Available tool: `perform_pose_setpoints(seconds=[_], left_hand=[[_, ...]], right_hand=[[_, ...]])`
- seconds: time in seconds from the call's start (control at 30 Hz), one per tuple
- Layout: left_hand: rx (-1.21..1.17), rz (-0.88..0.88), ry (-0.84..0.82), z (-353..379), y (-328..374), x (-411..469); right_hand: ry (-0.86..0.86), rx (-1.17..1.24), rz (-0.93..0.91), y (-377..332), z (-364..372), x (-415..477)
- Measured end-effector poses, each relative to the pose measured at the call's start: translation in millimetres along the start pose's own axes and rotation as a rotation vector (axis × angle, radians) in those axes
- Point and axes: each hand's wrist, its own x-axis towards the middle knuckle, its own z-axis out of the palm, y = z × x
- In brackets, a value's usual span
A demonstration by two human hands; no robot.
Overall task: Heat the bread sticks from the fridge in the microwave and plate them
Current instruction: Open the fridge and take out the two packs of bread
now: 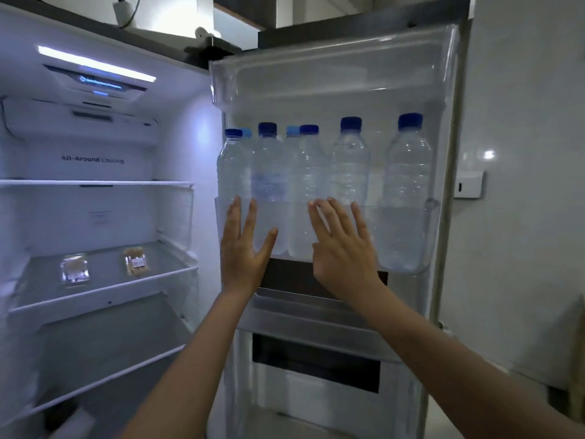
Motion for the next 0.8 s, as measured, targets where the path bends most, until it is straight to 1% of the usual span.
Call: perform_pose_setpoints(seconds=[0.07, 0.17, 0.37, 0.53, 0.67, 0.8], left_hand=[[0.108, 0.065, -0.012, 14, -3, 1], [0.209, 0.139, -0.039, 31, -6, 1], [0.38, 0.218, -0.072, 60, 0, 4], [0.48, 0.199, -0.096, 85, 3, 3], [0.523, 0.242, -0.089, 97, 4, 6], [0.572, 0.282, -0.16, 101, 3, 6]], right_hand=[[0.028, 0.059, 0.042, 19, 14, 0], [0.051, 0.147, 0.089, 41, 35, -2], [0.053, 0.286, 0.2, 70, 67, 0], [-0.005, 0.36, 0.227, 89, 87, 2], [-0.043, 0.368, 0.224, 100, 104, 1], [-0.091, 0.358, 0.211, 109, 122, -1]])
